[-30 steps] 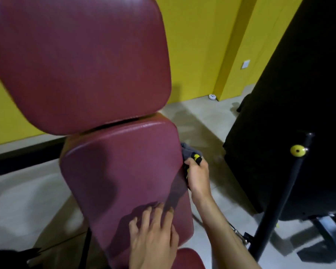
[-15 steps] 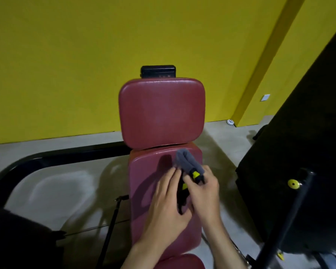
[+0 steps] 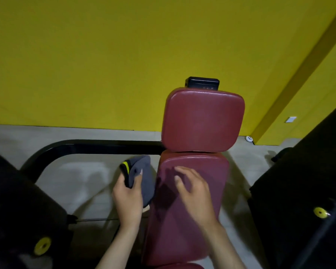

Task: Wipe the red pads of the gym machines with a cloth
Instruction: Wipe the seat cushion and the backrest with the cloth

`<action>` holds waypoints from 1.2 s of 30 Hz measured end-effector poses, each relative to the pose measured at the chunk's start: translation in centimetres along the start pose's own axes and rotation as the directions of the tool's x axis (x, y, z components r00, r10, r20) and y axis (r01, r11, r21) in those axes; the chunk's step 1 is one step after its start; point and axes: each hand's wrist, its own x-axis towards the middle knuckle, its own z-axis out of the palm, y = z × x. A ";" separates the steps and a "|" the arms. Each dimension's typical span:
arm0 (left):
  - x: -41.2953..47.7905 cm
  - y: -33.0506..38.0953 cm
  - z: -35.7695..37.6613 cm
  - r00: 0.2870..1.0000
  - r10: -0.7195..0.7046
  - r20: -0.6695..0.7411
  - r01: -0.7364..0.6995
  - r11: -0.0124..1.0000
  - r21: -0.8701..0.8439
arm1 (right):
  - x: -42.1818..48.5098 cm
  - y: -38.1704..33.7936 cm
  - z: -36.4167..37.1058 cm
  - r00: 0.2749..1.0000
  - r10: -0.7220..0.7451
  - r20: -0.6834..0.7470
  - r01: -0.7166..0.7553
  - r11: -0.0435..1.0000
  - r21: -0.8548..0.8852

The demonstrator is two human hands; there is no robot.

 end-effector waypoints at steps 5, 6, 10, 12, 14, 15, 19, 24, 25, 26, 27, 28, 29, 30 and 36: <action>4.1 0.3 3.7 0.982 0.137 0.131 -0.157 0.975 0.159 | -0.2 3.3 -0.6 0.999 0.038 -0.033 -0.048 0.916 -0.398; 4.1 0.4 4.7 0.970 0.156 0.186 -0.191 0.963 0.189 | -0.3 3.6 -0.4 0.999 0.022 -0.024 -0.030 0.908 -0.418; 2.5 -2.1 6.0 0.944 0.167 0.284 -0.227 0.954 0.196 | -0.5 4.1 0.1 0.997 0.081 0.016 -0.065 0.889 -0.454; 2.7 -4.5 5.4 0.944 0.142 0.298 -0.206 0.958 0.198 | -0.6 4.4 0.2 0.996 0.083 0.030 -0.060 0.884 -0.464; 2.8 -6.3 4.4 0.955 0.064 0.290 -0.130 0.968 0.214 | -0.7 4.7 0.2 0.997 0.075 0.036 -0.050 0.888 -0.457; 2.7 -7.4 3.9 0.955 0.028 0.295 -0.097 0.970 0.222 | -0.6 4.8 0.2 0.997 0.075 0.032 -0.052 0.889 -0.456; 1.5 -8.6 2.5 0.945 -0.073 0.319 0.009 0.981 0.196 | -0.8 4.8 0.2 0.996 0.088 0.026 -0.067 0.891 -0.449; 3.4 -2.8 5.4 0.924 0.162 0.346 -0.214 0.970 0.117 | -0.8 5.0 0.1 0.996 0.082 0.034 -0.057 0.884 -0.463; 3.8 -2.5 5.6 0.895 0.230 0.382 -0.295 0.948 0.121 | -0.8 5.0 0.1 0.996 0.082 0.032 -0.058 0.883 -0.466; 4.1 -2.8 5.3 0.872 0.268 0.409 -0.346 0.929 0.130 | -0.8 5.0 0.1 0.996 0.083 0.030 -0.060 0.882 -0.468; 4.4 -3.6 5.0 0.863 0.277 0.423 -0.364 0.921 0.140 | -0.9 4.9 0.2 0.996 0.082 0.026 -0.060 0.880 -0.471; 4.5 -4.5 4.7 0.870 0.265 0.416 -0.356 0.921 0.158 | -1.0 4.9 0.4 0.997 0.078 0.022 -0.058 0.878 -0.474; 4.6 -5.8 4.5 0.884 0.247 0.396 -0.336 0.926 0.173 | -1.3 4.8 0.5 0.997 0.075 0.018 -0.058 0.877 -0.478; 4.4 -6.8 4.4 0.903 0.221 0.369 -0.305 0.933 0.188 | -1.7 4.8 0.8 0.997 0.077 0.015 -0.061 0.874 -0.482; 0.3 -17.0 1.7 0.936 0.050 0.349 -0.148 0.954 0.259 | -5.6 7.1 3.8 0.988 0.147 0.045 -0.106 0.861 -0.498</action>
